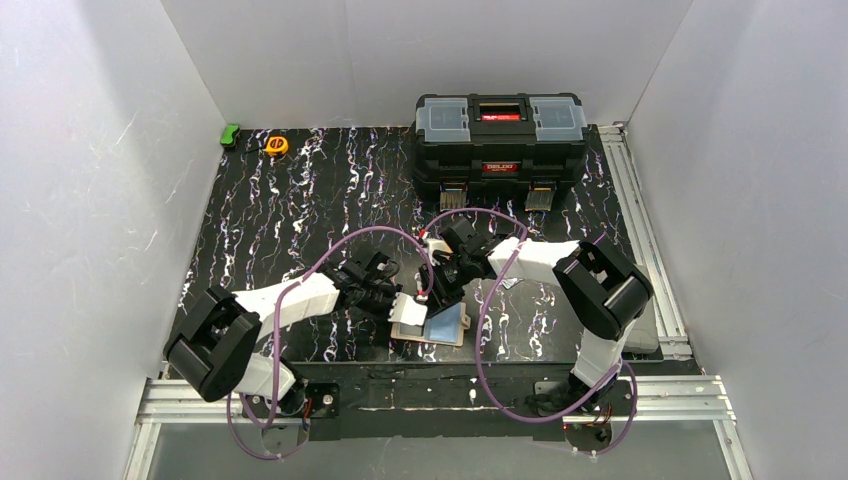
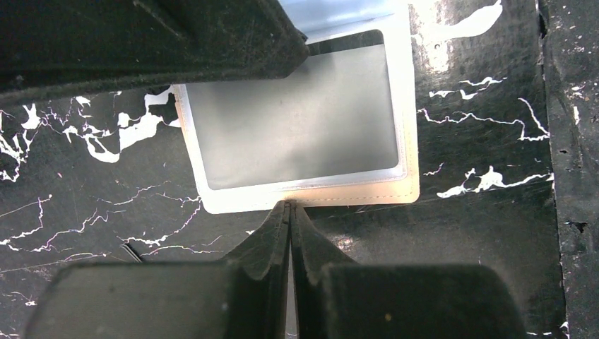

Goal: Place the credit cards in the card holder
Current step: Insert the credit card into the card holder, then pick up the credit card from the center of the board.

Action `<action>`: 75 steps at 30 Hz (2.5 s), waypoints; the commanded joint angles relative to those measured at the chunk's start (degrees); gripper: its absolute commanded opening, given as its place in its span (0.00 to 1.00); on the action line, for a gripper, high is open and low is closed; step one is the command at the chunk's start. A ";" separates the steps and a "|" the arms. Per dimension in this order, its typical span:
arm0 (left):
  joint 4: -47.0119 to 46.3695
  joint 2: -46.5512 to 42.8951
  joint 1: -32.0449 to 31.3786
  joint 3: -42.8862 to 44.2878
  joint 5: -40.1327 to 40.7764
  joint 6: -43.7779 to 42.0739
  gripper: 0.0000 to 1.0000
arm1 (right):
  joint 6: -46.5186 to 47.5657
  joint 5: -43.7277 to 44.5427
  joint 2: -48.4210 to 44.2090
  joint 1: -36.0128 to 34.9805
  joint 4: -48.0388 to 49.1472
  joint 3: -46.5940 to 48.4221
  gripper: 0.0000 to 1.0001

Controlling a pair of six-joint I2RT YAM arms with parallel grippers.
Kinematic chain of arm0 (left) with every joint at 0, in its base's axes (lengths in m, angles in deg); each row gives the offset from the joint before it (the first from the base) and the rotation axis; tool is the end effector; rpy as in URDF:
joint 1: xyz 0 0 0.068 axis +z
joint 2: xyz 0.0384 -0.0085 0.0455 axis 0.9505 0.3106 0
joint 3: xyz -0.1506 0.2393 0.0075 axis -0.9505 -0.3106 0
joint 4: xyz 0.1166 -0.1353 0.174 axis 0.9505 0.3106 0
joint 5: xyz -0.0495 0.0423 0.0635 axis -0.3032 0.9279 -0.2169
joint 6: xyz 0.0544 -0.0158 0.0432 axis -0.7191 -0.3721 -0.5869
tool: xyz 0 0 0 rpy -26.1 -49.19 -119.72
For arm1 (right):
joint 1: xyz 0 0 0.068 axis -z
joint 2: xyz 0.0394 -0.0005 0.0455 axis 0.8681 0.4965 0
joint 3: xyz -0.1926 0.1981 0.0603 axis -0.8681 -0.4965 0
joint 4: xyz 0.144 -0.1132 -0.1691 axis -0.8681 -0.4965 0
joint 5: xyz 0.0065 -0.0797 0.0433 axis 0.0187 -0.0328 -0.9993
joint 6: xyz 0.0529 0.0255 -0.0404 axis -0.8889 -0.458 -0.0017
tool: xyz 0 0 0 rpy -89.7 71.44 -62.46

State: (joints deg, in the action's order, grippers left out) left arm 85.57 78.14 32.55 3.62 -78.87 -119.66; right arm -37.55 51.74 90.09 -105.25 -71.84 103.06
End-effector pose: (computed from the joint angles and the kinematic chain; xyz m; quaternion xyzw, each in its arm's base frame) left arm 0.1776 -0.1787 0.1640 0.7821 0.5178 -0.1461 0.3143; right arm 0.2238 0.2724 0.1527 -0.2746 0.8740 0.3952 0.0679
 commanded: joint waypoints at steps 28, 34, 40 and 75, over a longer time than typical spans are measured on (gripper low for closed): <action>11.16 -10.49 7.22 21.90 7.30 17.02 0.71 | -10.83 -0.89 -7.74 25.18 -5.63 14.78 0.98; 12.47 -7.99 10.94 25.28 -5.26 22.91 0.98 | -5.59 21.00 -7.21 21.70 -13.92 15.45 0.98; 8.17 -6.44 11.75 25.33 -10.22 23.97 0.98 | -12.54 17.38 -14.09 25.45 -4.00 8.02 0.98; -24.34 15.43 7.01 15.45 -11.48 3.18 0.30 | -7.41 17.05 7.54 19.10 6.75 9.12 0.72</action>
State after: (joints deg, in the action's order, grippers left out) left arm 61.53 93.70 39.63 19.34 -90.08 -115.72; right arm -45.96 69.82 96.14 -85.23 -66.50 113.33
